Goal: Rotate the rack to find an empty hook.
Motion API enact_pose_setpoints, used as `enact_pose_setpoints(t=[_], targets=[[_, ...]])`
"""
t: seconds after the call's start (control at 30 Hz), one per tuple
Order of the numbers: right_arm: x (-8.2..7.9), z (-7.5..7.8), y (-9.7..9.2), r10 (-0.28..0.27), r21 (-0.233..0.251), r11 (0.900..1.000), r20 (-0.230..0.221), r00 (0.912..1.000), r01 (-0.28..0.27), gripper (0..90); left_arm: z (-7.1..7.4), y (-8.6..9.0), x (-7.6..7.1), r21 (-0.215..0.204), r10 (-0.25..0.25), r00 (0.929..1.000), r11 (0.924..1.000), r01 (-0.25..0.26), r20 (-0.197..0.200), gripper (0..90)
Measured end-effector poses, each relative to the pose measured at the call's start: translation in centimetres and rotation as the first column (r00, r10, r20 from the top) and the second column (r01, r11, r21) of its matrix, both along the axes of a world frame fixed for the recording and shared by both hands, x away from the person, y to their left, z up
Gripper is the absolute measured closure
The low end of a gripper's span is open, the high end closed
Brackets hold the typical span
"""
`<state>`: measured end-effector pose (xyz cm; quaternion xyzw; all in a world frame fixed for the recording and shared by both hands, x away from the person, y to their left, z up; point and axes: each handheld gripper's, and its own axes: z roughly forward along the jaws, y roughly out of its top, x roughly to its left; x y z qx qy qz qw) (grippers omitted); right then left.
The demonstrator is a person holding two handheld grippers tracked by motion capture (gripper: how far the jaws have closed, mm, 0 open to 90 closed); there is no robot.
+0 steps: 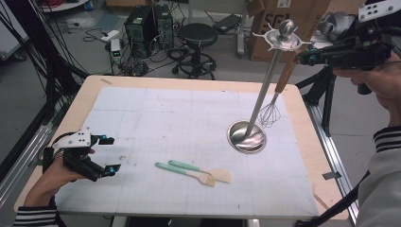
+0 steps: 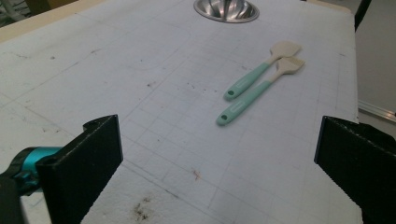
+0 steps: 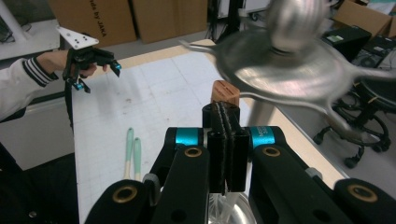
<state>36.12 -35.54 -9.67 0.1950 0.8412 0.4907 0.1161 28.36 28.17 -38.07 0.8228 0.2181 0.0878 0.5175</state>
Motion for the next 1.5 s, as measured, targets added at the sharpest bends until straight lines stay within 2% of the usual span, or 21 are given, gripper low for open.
enact_pose_setpoints(t=[0.33,0.53,0.8,0.93,1.1,1.33,1.5], targets=[[-0.5,0.4,2.7,0.033,-0.015,0.9993,0.013,0.9994,-0.033,89.0,0.3,0.5,0.0,-0.032,-0.001,1.0,0.9995,0.001,0.01,1.6],[-0.7,0.4,3.2,0.042,-0.015,0.999,0.003,0.9991,-0.042,89.0,0.3,0.5,-0.1,-0.027,0.003,1.0,0.9996,-0.003,0.007,1.7],[-1.9,0.0,1.3,0.025,-0.019,0.9995,-0.013,0.9996,-0.026,89.0,0.2,0.3,0.0,-0.015,0.0,1.0,0.9999,0.001,0.003,1.7],[-2.3,-0.4,0.0,0.011,-0.016,0.9998,-0.039,0.9992,-0.012,89.0,0.1,0.2,0.0,-0.011,0.002,1.0,0.9999,-0.002,0.001,1.6],[-2.6,-0.5,-1.6,-0.008,-0.013,0.9999,-0.04,0.9992,0.008,89.0,0.2,0.1,-0.1,-0.004,0.002,1.0,1.0,-0.002,0.007,1.6],[-2.5,0.0,-3.1,-0.042,-0.009,0.9991,-0.04,0.9983,0.042,89.0,0.1,0.1,0.0,-0.001,-0.001,1.0,1.0,0.001,0.002,1.7],[-1.8,0.5,-4.2,-0.077,0.003,0.997,-0.038,0.9963,0.077,89.0,0.1,0.2,0.0,0.002,0.004,1.0,1.0,-0.004,0.0,1.6]])
